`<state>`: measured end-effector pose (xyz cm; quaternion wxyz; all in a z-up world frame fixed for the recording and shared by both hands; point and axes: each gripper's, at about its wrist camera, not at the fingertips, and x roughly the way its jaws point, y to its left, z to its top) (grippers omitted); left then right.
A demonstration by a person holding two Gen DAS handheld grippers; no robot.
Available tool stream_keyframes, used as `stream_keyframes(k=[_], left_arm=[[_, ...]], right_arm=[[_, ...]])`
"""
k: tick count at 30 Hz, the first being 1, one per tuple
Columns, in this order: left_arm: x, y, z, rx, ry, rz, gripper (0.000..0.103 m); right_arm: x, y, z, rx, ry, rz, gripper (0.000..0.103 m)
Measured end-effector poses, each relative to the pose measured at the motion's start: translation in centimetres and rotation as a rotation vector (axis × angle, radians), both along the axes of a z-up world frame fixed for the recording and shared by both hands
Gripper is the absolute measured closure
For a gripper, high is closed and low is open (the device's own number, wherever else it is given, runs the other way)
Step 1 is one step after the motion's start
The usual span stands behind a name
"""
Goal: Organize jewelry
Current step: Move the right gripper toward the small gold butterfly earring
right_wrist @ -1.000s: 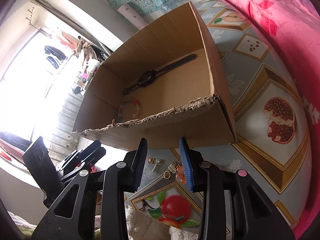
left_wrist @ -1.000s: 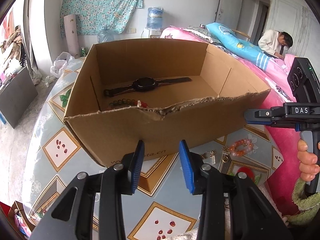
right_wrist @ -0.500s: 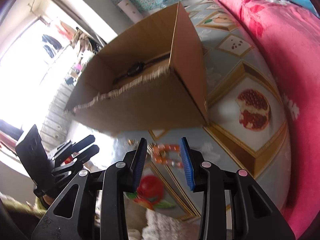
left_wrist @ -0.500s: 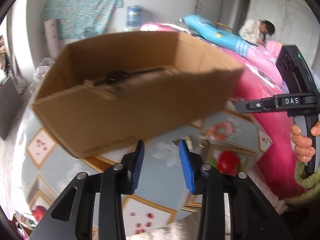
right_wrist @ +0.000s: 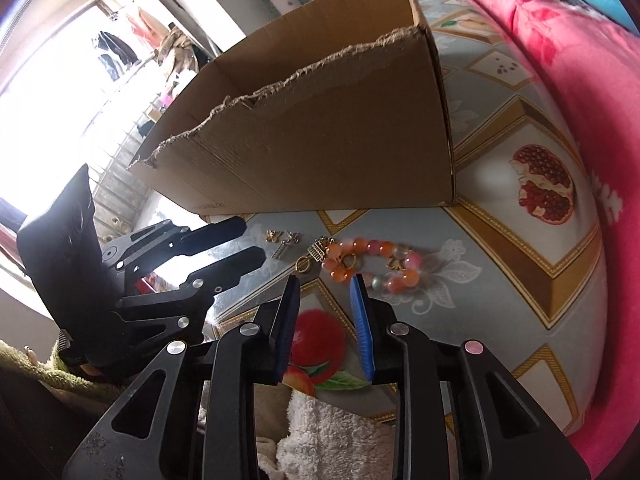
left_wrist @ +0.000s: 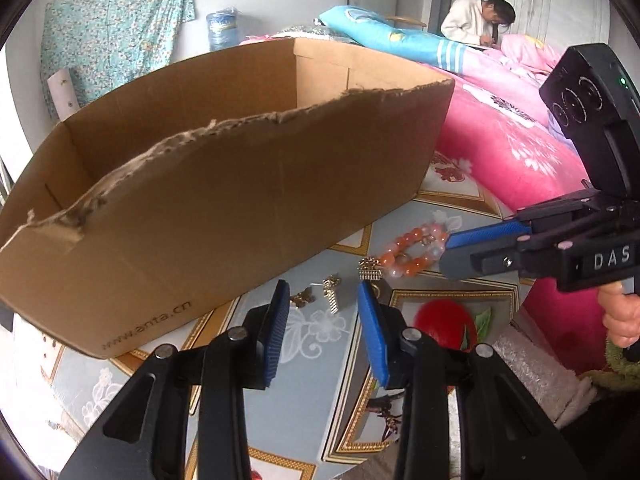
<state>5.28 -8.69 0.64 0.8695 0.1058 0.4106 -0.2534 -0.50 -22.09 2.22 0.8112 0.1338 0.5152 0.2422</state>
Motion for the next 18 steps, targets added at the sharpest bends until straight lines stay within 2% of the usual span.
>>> stream_keyframes(k=[4, 9, 13, 14, 18], left_arm=[[0.5, -0.9, -0.6, 0.017, 0.022, -0.024, 0.081], [0.8, -2.1, -1.5, 0.089, 0.036, -0.032, 0.091], [1.1, -2.0, -1.7, 0.098, 0.041, -0.022, 0.096], [1.1, -2.0, -1.7, 0.101, 0.039, -0.02, 0.102], [1.1, -1.4, -1.5, 0.079, 0.045, -0.011, 0.102]], right_arm=[[0.7, -0.3, -0.2, 0.014, 0.005, -0.006, 0.078], [0.5, -0.6, 0.0, 0.021, -0.005, -0.015, 0.078], [0.3, -1.1, 0.2, 0.021, -0.012, -0.022, 0.078], [0.3, -1.3, 0.2, 0.023, -0.013, -0.022, 0.078], [-0.4, -1.0, 0.3, 0.015, -0.026, -0.018, 0.078]])
